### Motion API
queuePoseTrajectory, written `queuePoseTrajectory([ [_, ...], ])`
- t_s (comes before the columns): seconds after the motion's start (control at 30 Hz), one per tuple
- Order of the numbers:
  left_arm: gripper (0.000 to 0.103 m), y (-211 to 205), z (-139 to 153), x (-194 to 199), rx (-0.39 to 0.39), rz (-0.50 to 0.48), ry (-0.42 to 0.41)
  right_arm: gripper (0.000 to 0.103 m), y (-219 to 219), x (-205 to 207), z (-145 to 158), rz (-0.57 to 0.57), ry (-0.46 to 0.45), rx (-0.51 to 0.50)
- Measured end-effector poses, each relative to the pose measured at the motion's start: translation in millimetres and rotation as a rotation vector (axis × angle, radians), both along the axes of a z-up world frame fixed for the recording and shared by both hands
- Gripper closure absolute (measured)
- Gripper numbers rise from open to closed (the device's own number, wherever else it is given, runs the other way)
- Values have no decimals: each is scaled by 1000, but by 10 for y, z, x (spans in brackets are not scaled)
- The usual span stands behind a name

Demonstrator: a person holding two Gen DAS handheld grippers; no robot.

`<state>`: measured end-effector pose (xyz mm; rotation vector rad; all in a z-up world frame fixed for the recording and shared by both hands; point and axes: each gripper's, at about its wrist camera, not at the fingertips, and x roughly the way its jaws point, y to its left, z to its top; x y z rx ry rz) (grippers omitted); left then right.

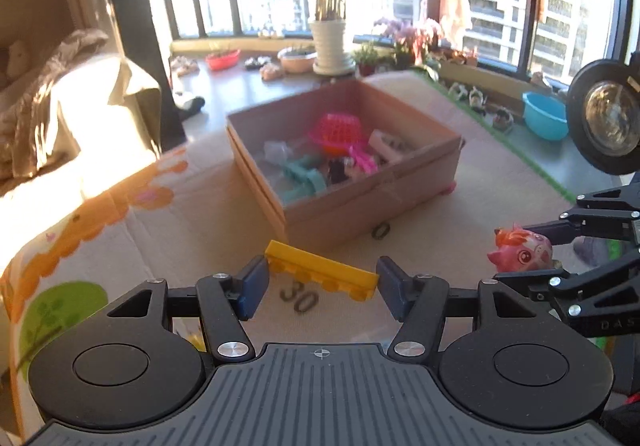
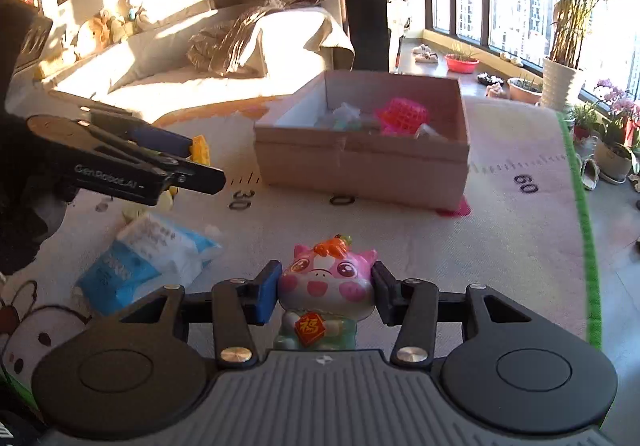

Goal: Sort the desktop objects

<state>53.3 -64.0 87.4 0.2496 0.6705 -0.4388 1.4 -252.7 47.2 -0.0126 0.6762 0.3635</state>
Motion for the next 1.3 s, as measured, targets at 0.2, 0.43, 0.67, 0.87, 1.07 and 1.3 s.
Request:
queuePoseTrajectory([
  [0.2, 38, -280, 407, 357, -27, -25, -182, 55, -294, 422, 685, -85, -156, 74],
  [0.43, 29, -472, 147, 1121, -72, 66, -68, 55, -216, 1304, 668, -159, -110, 58],
  [0.67, 16, -103, 64, 835, -59, 103, -73, 53, -189, 1598, 314, -184, -18, 109],
  [0.87, 12, 265, -95, 181, -10, 116, -36, 46, -231, 1182, 237, -171, -43, 74],
  [1.07, 8, 552, -136, -317, -55, 99, 56, 25, -286, 619, 170, -163, -67, 36],
  [1.3, 10, 431, -405, -618, -119, -23, 260, 19, -298, 273, -113, -179, 6, 59],
])
